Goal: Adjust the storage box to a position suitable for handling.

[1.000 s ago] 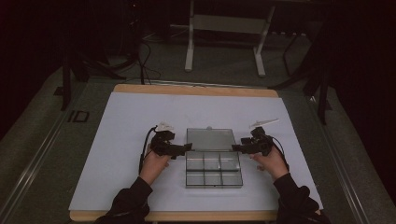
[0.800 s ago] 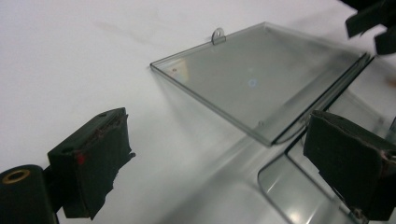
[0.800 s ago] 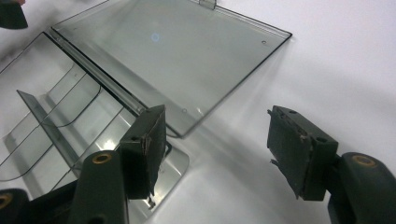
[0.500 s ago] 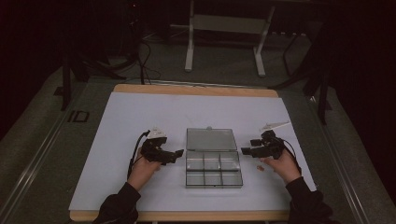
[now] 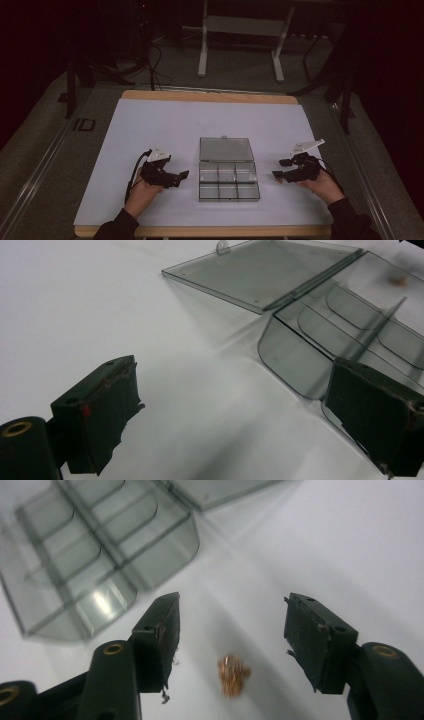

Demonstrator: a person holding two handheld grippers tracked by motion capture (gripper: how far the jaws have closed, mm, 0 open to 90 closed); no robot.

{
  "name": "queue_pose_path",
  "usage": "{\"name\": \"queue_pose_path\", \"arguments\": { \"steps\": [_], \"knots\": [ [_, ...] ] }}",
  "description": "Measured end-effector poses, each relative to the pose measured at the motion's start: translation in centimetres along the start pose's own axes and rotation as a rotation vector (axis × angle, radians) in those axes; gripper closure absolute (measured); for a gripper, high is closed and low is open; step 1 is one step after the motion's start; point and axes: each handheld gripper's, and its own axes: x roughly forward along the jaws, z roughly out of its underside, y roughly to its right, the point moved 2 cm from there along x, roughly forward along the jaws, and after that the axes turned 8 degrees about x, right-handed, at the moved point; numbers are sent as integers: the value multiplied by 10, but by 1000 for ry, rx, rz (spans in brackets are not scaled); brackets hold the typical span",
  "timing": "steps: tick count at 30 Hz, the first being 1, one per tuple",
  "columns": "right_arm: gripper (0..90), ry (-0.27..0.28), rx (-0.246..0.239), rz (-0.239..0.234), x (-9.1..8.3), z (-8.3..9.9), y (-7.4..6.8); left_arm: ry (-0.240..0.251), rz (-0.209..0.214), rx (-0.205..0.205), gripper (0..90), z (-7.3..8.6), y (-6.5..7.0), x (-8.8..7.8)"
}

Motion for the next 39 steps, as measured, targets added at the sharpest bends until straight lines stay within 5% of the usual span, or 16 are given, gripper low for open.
{"name": "queue_pose_path", "arguments": {
  "steps": [9, 30, 39],
  "knots": [
    [541, -178, -145, -21, -5, 23, -6, 37, -2, -33, 74, 15, 7, -11],
    [683, -390, -263, 104, 23, 2, -5, 82, -28, -11, 74, 22, 12, -14],
    [745, -464, -253, 73, 28, -5, -3, 86, -24, -6, 74, 21, 14, -13]
  ]
}}
